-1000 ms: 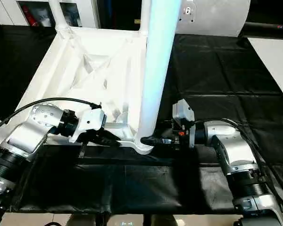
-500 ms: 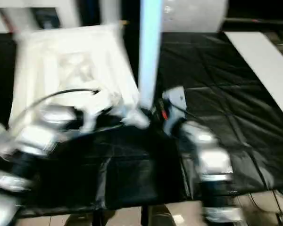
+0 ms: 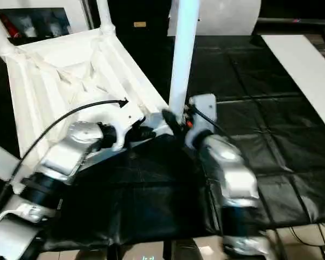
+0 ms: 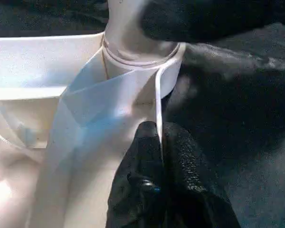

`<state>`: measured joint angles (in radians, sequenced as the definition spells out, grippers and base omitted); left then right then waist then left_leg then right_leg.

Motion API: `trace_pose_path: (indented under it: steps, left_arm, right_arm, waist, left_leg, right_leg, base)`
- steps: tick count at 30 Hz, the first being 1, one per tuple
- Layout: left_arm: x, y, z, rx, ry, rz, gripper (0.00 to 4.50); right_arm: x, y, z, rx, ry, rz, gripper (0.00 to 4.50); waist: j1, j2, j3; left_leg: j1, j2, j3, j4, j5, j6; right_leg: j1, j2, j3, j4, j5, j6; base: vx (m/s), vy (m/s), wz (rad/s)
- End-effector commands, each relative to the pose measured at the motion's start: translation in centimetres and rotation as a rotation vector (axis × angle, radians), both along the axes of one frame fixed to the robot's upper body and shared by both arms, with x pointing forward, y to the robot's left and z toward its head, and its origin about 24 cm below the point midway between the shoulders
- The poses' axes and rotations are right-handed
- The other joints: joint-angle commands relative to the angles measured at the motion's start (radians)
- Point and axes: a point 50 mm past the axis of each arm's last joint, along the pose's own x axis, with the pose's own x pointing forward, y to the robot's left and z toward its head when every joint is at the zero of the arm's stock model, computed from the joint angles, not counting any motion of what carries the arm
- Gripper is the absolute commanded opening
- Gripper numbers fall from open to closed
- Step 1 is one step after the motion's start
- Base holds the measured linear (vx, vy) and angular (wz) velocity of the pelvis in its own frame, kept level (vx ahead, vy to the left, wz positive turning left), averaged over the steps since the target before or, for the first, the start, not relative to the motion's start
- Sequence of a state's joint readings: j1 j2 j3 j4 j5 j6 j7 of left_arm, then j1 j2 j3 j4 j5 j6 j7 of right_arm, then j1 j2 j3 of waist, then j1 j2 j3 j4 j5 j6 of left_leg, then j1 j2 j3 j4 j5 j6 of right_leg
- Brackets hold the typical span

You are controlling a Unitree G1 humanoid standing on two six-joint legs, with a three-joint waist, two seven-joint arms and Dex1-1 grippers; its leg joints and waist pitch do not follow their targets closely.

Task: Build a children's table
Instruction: Rotate leg to tighten

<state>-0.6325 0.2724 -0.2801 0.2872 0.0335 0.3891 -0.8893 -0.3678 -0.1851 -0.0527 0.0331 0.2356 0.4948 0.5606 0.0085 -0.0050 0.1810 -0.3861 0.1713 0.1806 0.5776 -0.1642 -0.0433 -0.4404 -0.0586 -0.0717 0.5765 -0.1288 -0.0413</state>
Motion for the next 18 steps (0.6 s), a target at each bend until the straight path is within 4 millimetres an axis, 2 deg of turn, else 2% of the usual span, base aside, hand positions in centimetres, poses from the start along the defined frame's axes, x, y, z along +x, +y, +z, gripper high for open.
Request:
trace_pose_path:
  steps: [1, 4, 6, 7, 8, 9, 10, 11, 12, 14, 18]
  left_arm:
    - [-0.2, 0.4, 0.8, -0.004, -0.049, -0.067, 0.00]
    - [-0.6, 1.5, 0.6, 0.031, -0.062, -0.146, 0.00]
    - [-1.0, 2.0, 0.5, 0.053, -0.062, -0.208, 0.00]
    - [-1.3, 2.4, 0.3, 0.066, -0.042, -0.245, 0.00]
    - [-1.7, 2.7, 0.2, 0.081, -0.019, -0.291, 0.00]
    - [-1.8, 2.9, 0.1, 0.093, -0.019, -0.316, 0.00]
    - [-1.8, 2.9, 0.1, 0.093, -0.019, -0.316, 0.00]
    - [-2.0, 3.2, 0.1, 0.108, -0.010, -0.359, 0.00]
    - [-2.2, 3.3, 0.1, 0.110, -0.003, -0.388, 0.00]
    - [-2.4, 3.5, 0.1, 0.120, 0.012, -0.446, 0.00]
    - [-2.9, 3.5, 0.1, 0.136, 0.028, -0.523, 0.00]
  right_arm:
    - [-0.5, -0.9, 0.2, -0.014, -0.023, 0.105, 3.66]
    - [-0.6, -2.3, 0.7, -0.077, -0.059, 0.171, 3.88]
    - [-0.7, -2.8, 0.9, -0.127, -0.090, 0.250, 3.99]
    - [-0.8, -3.0, 0.9, -0.141, -0.094, 0.305, 4.13]
    - [-1.0, -3.3, 1.0, -0.152, -0.095, 0.373, 4.13]
    - [-1.2, -3.4, 1.0, -0.150, -0.090, 0.409, 4.13]
    - [-1.2, -3.4, 1.0, -0.150, -0.090, 0.409, 4.13]
    - [-1.4, -3.4, 1.0, -0.141, -0.076, 0.484, 4.13]
    - [-1.6, -3.4, 1.0, -0.137, -0.072, 0.532, 4.13]
    - [-1.8, -3.4, 1.0, -0.128, -0.063, 0.622, 4.13]
    - [-1.7, -3.2, 1.1, -0.113, -0.060, 0.693, 3.99]
  waist:
    - [0.012, 0.006, -0.093]
    - [0.016, 0.004, -0.096]
    - [0.018, 0.006, -0.094]
    - [0.020, 0.003, -0.093]
    - [0.024, 0.005, -0.091]
    - [0.023, -0.005, -0.090]
    - [0.026, -0.001, -0.090]
    - [0.031, 0.003, -0.088]
    - [0.031, -0.004, -0.089]
    - [0.039, 0.001, -0.088]
    - [0.050, -0.003, -0.089]
  left_leg:
    - [0.011, 0.044, -0.020, -0.056, -0.169, 0.107]
    - [0.009, 0.046, -0.020, -0.053, -0.148, 0.122]
    - [0.013, 0.049, -0.019, -0.054, -0.161, 0.122]
    - [0.015, 0.049, -0.018, -0.054, -0.170, 0.121]
    - [0.018, 0.051, -0.017, -0.054, -0.179, 0.120]
    - [0.016, 0.051, -0.016, -0.055, -0.181, 0.121]
    - [0.018, 0.052, -0.018, -0.056, -0.182, 0.121]
    - [0.027, 0.056, -0.016, -0.057, -0.202, 0.117]
    - [0.026, 0.056, -0.016, -0.056, -0.206, 0.117]
    - [0.025, 0.059, -0.017, -0.057, -0.198, 0.116]
    - [0.025, 0.060, -0.016, -0.056, -0.191, 0.109]
  right_leg:
    - [0.077, -0.083, 0.054, -0.068, -0.274, -0.198]
    - [0.078, -0.082, 0.053, -0.063, -0.248, -0.207]
    - [0.074, -0.083, 0.053, -0.065, -0.266, -0.209]
    - [0.073, -0.083, 0.053, -0.064, -0.283, -0.212]
    - [0.071, -0.084, 0.053, -0.067, -0.303, -0.211]
    - [0.071, -0.084, 0.054, -0.068, -0.310, -0.208]
    - [0.071, -0.085, 0.054, -0.066, -0.316, -0.209]
    - [0.062, -0.082, 0.054, -0.071, -0.339, -0.212]
    - [0.065, -0.085, 0.054, -0.071, -0.345, -0.211]
    - [0.064, -0.086, 0.055, -0.068, -0.346, -0.210]
    - [0.064, -0.089, 0.056, -0.065, -0.356, -0.214]
  base:
    - [0.000, 0.000, 0.00]
    - [0.000, 0.000, 0.00]
    - [0.000, 0.000, 0.00]
    - [0.000, 0.000, 0.00]
    - [0.000, 0.000, 0.00]
    - [0.000, 0.000, 0.00]
    - [0.000, 0.000, 0.00]
    - [0.000, 0.000, 0.00]
    - [0.000, 0.000, 0.00]
    - [0.000, 0.000, 0.00]
    - [0.000, 0.000, 0.00]
